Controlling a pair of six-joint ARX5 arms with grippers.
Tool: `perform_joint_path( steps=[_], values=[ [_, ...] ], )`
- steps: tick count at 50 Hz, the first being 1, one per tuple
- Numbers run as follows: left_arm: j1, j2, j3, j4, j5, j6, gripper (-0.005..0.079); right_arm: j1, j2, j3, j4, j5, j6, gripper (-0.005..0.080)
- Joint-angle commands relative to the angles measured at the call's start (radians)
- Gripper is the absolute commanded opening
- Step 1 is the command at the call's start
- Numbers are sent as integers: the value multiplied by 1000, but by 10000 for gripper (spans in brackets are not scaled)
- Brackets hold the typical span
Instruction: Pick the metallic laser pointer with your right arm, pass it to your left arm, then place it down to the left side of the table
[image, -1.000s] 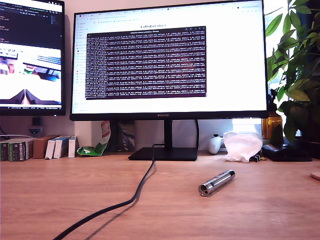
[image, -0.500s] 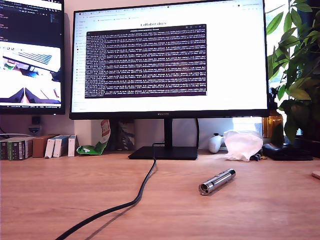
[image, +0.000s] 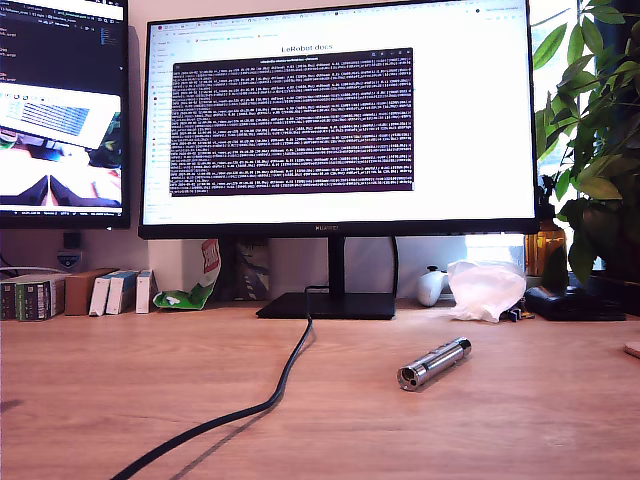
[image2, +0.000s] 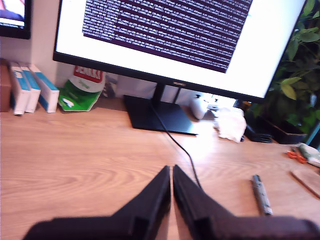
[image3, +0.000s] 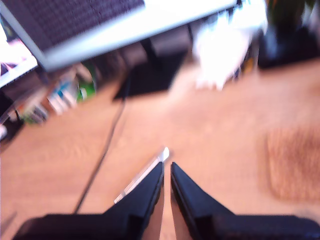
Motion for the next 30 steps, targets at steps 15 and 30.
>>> perform_joint_path(
  steps=[15,30],
  values=[
    [-3,162,149,-114,83,106,-19,47,251,231,10,-77,-114,-11],
    [-3,422,365,-196,130,279,-18,57,483,385,-82,-189,-348,-11]
  ],
)
